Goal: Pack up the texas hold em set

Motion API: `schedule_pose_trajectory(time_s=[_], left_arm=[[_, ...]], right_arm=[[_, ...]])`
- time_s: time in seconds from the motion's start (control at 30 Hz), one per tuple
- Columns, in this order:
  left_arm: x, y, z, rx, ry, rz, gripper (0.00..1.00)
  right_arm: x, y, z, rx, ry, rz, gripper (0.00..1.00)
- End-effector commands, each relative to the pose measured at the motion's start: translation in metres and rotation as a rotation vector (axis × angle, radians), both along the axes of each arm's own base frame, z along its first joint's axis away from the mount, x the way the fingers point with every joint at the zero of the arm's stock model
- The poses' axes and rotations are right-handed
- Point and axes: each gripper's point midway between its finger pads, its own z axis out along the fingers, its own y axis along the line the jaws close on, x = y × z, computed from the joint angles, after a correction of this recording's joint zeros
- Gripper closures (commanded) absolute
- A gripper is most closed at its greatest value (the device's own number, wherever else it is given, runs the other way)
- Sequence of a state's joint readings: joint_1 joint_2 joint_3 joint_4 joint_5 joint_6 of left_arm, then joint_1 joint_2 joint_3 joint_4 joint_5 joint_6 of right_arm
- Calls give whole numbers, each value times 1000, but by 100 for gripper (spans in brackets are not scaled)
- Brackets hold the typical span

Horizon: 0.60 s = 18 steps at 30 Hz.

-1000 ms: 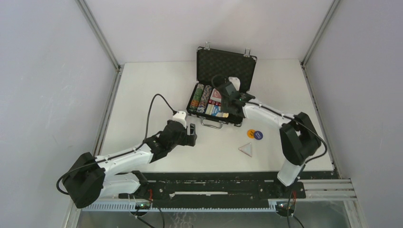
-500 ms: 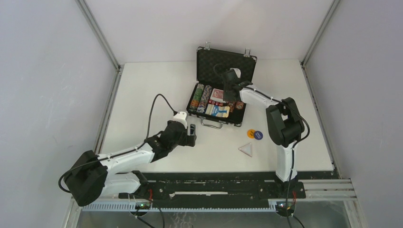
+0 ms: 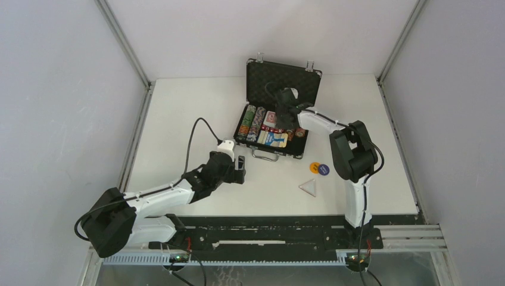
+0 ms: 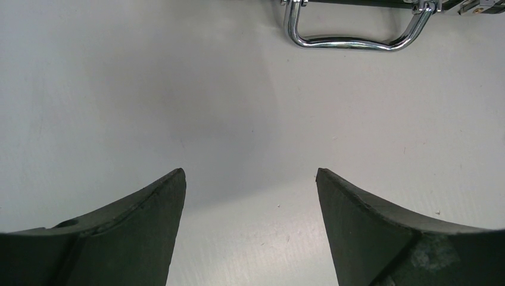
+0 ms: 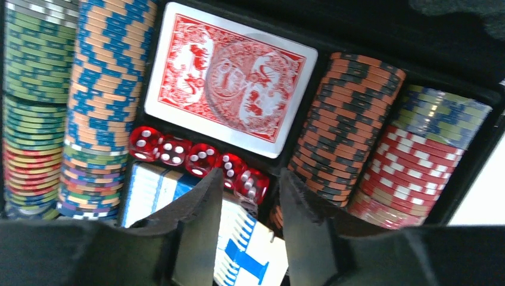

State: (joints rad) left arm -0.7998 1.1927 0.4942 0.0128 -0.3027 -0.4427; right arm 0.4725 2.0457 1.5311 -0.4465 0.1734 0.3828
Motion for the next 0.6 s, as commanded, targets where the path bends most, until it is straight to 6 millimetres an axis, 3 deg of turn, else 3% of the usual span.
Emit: schedule_pose_trajectory(time_s=[0.0, 0.1, 0.23, 0.4, 0.57], left_arm=[[16, -14, 30, -45, -71, -1, 15], [16, -14, 30, -44, -71, -1, 15], [16, -15, 32, -51, -72, -5, 15], [14, -17, 34, -68, -69, -15, 15], [11, -22, 36, -96, -63, -30, 15]], right_arm=[[15, 7, 15, 33, -48, 15, 48], [14, 6, 31, 56, -92, 11, 42], [3, -2, 60, 84, -164, -5, 41], [-34, -28, 83, 80, -217, -55, 40], [-97, -67, 57, 20, -151, -102, 28]])
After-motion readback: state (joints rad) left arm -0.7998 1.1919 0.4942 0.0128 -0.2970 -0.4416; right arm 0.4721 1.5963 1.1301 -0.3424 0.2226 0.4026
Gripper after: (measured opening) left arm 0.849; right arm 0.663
